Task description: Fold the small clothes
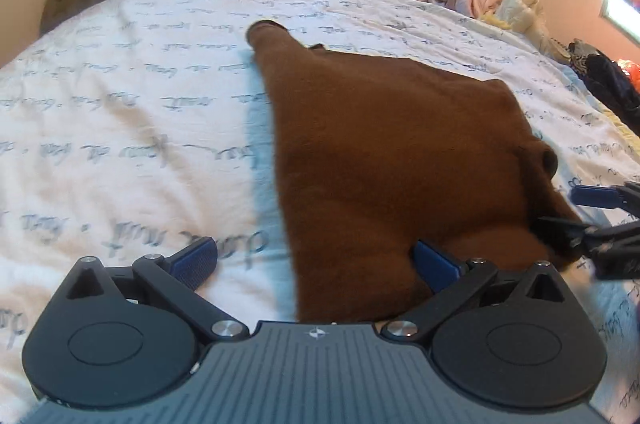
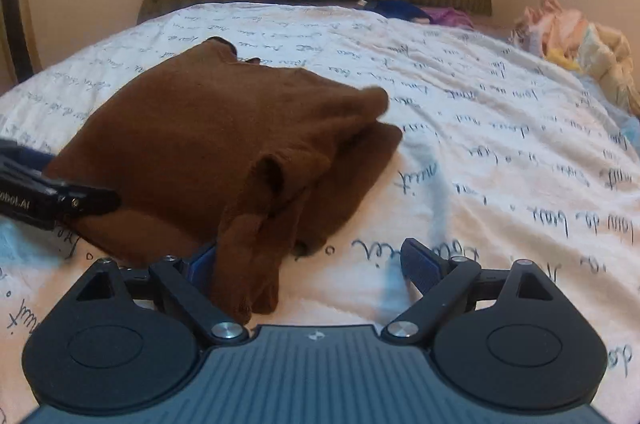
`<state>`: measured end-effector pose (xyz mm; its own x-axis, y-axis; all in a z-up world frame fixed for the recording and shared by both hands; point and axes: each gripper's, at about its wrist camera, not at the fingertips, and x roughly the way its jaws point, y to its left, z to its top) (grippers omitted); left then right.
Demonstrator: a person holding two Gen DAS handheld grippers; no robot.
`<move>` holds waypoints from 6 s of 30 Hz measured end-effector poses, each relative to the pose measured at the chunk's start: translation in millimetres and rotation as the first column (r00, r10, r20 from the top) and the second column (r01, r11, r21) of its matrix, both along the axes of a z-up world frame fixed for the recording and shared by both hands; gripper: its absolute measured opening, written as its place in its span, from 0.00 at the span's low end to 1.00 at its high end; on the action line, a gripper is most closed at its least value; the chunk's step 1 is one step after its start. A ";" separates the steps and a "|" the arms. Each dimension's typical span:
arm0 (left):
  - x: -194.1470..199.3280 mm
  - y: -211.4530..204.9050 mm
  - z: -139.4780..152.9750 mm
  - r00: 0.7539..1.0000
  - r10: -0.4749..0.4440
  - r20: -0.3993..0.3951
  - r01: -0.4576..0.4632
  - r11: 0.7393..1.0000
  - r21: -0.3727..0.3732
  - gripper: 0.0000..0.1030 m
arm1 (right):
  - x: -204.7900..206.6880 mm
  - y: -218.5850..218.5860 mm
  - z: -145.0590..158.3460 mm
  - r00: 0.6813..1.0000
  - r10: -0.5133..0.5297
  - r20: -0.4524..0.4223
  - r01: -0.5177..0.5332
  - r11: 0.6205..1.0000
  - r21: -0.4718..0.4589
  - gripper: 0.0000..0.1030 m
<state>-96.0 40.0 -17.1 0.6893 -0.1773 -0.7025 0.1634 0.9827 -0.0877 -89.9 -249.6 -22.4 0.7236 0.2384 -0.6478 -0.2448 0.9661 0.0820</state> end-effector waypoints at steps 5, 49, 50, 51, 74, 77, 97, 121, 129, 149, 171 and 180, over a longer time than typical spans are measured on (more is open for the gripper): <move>-20.1 20.5 20.6 0.999 0.046 -0.005 -0.046 0.998 -0.037 1.00 | -30.3 -4.3 22.2 0.999 -0.039 0.027 0.038 0.999 0.025 0.91; -69.5 -12.5 -4.5 0.995 0.070 0.066 -0.074 0.996 0.049 1.00 | -52.0 67.9 -10.9 0.983 -0.184 -0.022 0.184 0.983 -0.010 1.00; -69.0 -12.5 -4.7 0.995 0.072 0.066 -0.075 0.996 0.048 1.00 | -52.0 67.9 -11.2 0.982 -0.188 -0.019 0.188 0.982 -0.010 1.00; -68.1 -11.4 -4.5 0.995 0.075 0.068 -0.078 0.996 0.042 1.00 | -52.0 68.3 -11.4 0.981 -0.191 -0.017 0.191 0.982 -0.011 1.00; -61.9 -10.1 -5.6 0.995 0.080 0.064 -0.083 0.996 0.044 1.00 | -49.1 70.2 -13.5 0.982 -0.191 -0.013 0.190 0.981 -0.031 1.00; -60.4 -9.5 -6.1 0.994 0.085 0.066 -0.088 0.995 0.045 1.00 | -47.9 70.6 -13.6 0.981 -0.191 -0.014 0.191 0.981 -0.034 1.00; -55.7 -7.6 -6.3 0.994 0.091 0.062 -0.094 0.994 0.048 1.00 | -50.8 69.9 -14.1 0.980 -0.197 -0.009 0.196 0.980 -0.026 1.00; -54.8 -6.3 -6.3 0.993 0.101 0.066 -0.104 0.994 0.046 1.00 | -50.5 70.5 -14.3 0.977 -0.214 -0.009 0.214 0.977 -0.026 1.00; -54.9 -7.5 -6.8 0.994 0.088 0.067 -0.092 0.994 0.057 1.00 | -49.5 70.2 -14.4 0.977 -0.214 -0.008 0.213 0.977 -0.023 1.00; -54.8 -7.8 -6.9 0.994 0.088 0.068 -0.092 0.994 0.057 1.00 | -50.0 70.1 -14.3 0.977 -0.213 -0.008 0.213 0.977 -0.023 1.00; -55.0 -7.8 -7.0 0.994 0.088 0.068 -0.092 0.994 0.057 1.00 | -49.6 70.1 -14.5 0.977 -0.214 -0.008 0.213 0.977 -0.023 1.00; -55.1 -8.0 -7.1 0.994 0.089 0.067 -0.092 0.994 0.057 1.00 | -49.6 70.1 -14.4 0.977 -0.214 -0.008 0.214 0.977 -0.024 1.00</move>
<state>-151.1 32.1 -24.2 0.7449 -0.0711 -0.6633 0.0770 0.9968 -0.0203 -139.5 -179.5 -36.8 0.7494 0.0643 -0.6590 -0.0318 0.9976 0.0612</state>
